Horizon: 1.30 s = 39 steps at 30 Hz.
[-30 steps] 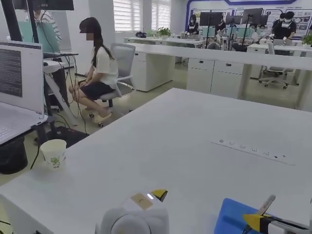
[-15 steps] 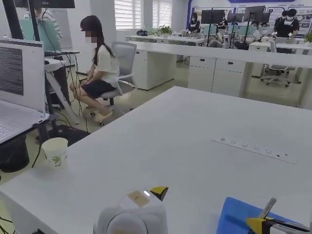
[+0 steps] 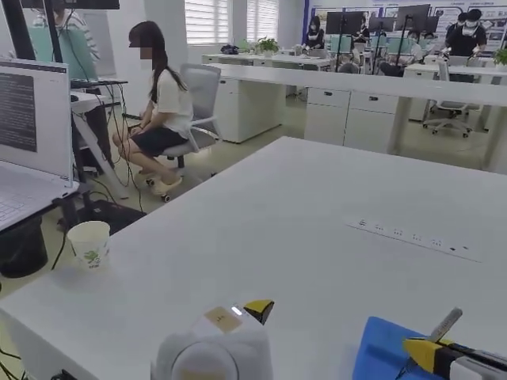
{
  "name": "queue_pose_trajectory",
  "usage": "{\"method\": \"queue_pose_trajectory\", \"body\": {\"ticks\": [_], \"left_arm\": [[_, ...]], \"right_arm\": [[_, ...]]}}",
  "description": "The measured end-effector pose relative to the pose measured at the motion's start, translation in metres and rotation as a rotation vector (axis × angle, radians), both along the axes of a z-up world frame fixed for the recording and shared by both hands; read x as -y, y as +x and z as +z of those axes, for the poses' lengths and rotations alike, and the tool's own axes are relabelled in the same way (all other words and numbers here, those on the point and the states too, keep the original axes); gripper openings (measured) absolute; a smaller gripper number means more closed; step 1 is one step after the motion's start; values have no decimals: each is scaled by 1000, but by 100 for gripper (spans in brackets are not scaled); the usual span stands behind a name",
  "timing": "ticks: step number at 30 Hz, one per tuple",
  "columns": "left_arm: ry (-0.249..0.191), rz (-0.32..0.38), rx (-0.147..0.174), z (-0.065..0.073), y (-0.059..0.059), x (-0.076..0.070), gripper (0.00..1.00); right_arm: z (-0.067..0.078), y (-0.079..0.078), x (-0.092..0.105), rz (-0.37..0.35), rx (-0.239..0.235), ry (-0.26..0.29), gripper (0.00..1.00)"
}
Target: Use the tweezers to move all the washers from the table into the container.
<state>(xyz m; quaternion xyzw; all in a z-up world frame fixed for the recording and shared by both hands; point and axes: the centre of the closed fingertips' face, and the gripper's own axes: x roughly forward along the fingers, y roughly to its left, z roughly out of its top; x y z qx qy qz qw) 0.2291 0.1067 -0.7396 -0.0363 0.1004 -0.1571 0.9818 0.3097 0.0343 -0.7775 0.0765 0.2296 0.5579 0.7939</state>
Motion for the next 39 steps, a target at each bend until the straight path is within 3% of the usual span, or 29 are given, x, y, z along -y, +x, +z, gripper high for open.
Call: {"method": "queue_pose_trajectory", "body": {"ticks": [6, 9, 11, 24, 27, 31, 39], "left_arm": [[4, -2, -5, -1, -1, 0, 94], [-24, -17, 9, 3, -1, 4, 95], [-14, -14, 6, 2, -1, 3, 94], [-8, -10, -9, -1, -1, 3, 94], [-10, -8, -11, -2, -1, 2, 94], [-21, -13, -16, -3, -1, 3, 94], [-15, -21, -24, -4, -1, 5, 94]], "right_arm": [[23, -18, -4, 19, 22, 60, 4], [28, -29, -6, 27, 23, 75, 4], [27, -37, -7, 38, 21, 78, 4], [-13, -72, -11, 87, -32, -8, 4], [-24, -72, -9, 90, -38, -28, 4], [-42, -74, -5, 104, -15, -121, 4], [-48, -76, -4, 92, -42, -119, 4]]}}
